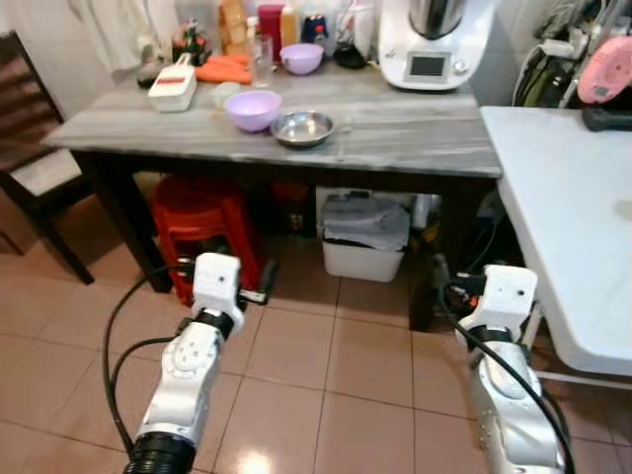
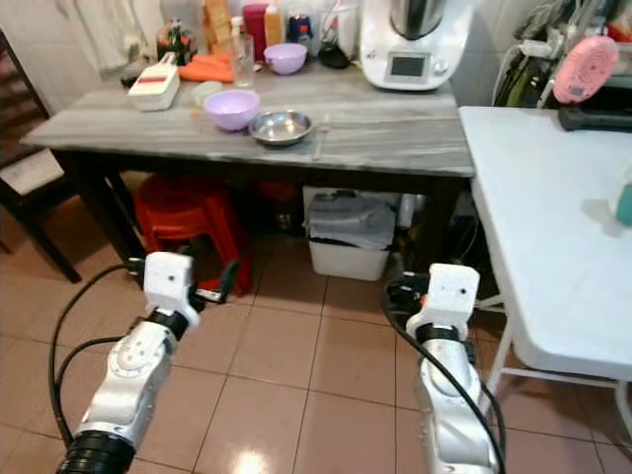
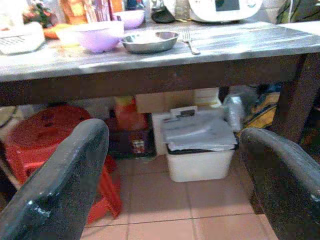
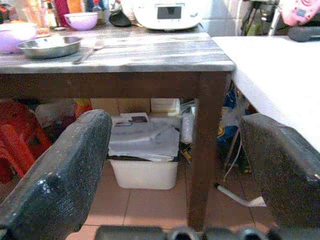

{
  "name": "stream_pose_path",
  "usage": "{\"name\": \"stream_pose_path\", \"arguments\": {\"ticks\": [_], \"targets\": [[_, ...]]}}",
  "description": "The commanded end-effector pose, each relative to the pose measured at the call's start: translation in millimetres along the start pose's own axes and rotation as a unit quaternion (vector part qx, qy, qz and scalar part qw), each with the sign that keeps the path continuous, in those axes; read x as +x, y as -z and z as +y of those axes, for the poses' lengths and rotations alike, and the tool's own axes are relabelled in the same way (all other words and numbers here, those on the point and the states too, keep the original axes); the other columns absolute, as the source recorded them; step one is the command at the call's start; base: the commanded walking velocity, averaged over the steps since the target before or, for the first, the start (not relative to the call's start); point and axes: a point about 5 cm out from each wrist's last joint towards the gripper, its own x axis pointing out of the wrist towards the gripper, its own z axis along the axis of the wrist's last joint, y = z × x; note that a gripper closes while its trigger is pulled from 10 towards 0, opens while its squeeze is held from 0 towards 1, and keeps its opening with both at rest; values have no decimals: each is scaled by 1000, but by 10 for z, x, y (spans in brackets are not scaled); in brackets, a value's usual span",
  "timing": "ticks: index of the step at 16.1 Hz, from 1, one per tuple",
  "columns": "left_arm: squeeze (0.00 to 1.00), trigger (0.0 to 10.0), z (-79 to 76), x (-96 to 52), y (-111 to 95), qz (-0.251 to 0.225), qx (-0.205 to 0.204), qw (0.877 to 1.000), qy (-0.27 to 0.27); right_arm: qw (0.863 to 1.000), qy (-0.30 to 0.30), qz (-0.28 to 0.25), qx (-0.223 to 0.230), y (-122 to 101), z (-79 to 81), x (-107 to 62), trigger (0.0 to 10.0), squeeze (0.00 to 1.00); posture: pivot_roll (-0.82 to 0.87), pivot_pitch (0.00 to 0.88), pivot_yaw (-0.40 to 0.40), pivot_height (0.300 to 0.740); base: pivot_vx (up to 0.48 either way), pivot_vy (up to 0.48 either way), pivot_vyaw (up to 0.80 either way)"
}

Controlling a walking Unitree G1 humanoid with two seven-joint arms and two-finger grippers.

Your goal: Setting the table

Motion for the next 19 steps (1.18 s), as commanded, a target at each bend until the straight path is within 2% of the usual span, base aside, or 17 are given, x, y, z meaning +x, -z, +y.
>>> {"name": "stream_pose_path", "arguments": {"ticks": [1,3,14,19], "targets": [[0,10000,-14,-2,18,3,-1,1000,6,1000,5,-8,0,-42,-19,6,10000,0,-49,0,42,740,0,-322,0],[0,10000,-11,-8,21,4,-1,1000,6,1000,4,-9,-1,-46,-23,2,10000,0,-49,0,42,740,0,-321,0],[0,10000,-79,12,-14,-1,-8,1000,20,1000,0,-15,-3,-84,-12,2,10000,0,-47,0,37,740,0,-323,-552],[0,10000,-117,13,-16,-1,-11,1000,24,1000,-2,-17,-4,-99,-11,15,10000,0,-46,0,35,740,0,-323,0]]}}
